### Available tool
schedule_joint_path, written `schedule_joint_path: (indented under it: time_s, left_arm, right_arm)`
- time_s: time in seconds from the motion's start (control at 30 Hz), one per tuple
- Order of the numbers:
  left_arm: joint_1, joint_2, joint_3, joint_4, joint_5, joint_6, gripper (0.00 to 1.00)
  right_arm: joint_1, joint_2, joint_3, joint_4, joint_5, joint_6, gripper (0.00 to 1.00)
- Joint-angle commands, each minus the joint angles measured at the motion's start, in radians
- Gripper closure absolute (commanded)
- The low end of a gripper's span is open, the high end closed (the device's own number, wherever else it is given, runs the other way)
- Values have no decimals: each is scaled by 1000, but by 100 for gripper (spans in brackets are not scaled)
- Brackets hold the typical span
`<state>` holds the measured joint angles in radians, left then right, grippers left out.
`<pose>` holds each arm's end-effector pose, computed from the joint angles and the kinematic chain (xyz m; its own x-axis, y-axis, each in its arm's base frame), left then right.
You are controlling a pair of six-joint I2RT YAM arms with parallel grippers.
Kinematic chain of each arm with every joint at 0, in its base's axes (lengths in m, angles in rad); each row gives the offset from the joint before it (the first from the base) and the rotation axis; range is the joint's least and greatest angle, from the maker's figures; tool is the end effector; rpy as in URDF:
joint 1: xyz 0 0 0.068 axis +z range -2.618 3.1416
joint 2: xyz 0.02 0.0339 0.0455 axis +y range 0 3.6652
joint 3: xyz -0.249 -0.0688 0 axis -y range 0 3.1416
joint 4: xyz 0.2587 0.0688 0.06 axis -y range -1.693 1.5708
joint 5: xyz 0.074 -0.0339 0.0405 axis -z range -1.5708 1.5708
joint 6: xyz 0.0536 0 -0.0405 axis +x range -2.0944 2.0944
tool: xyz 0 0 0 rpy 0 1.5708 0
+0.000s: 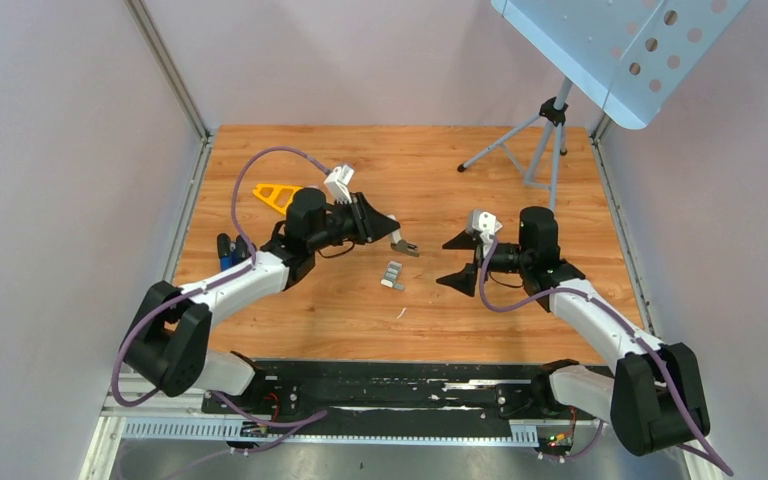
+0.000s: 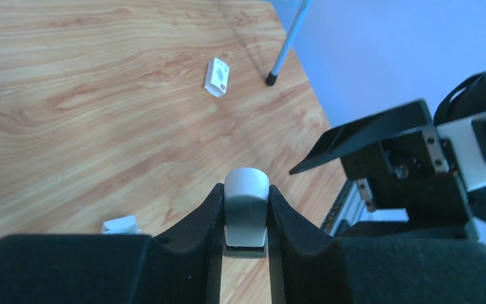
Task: Unload the staples from the stapler
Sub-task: Unload the staple at the center of the board.
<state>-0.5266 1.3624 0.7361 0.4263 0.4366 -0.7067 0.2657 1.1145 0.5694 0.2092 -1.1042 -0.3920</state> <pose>0.2768 -0.1872 0.2297 -0.6590 -0.2975 -0.6908 0.5073 0.5022 -0.7003 0.2337 0.1132 0.2219 0.0620 -0.1612 -0.9850 -0.9826 0.1635 -0.0886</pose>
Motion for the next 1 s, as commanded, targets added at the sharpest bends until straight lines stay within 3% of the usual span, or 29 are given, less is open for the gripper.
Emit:
schedule_joint_path:
  time_s: [0.0, 0.1, 0.17, 0.37, 0.53, 0.7, 0.97]
  left_arm:
    - [-31, 50, 59, 41, -103, -207, 100]
    - [-35, 86, 58, 60, -146, -357, 100]
    - [-39, 113, 62, 46, -173, -448, 100]
    - [-66, 170, 116, -162, -258, -656, 100]
    - [-83, 211, 158, -248, -256, -778, 100]
    - [-104, 245, 193, -278, -249, -865, 100]
    - [-138, 259, 211, -245, -243, -892, 100]
  right_arm:
    - [27, -22, 40, -55, 26, -184, 18]
    - [30, -37, 41, -55, 51, -211, 22]
    - [41, -63, 21, -8, 153, -190, 24]
    - [55, -138, -79, 162, 290, -153, 24]
    - [141, -229, -225, 282, 424, -403, 19]
    - [210, -246, -313, 370, 497, -608, 21]
    - [245, -166, -381, 530, 552, -740, 23]
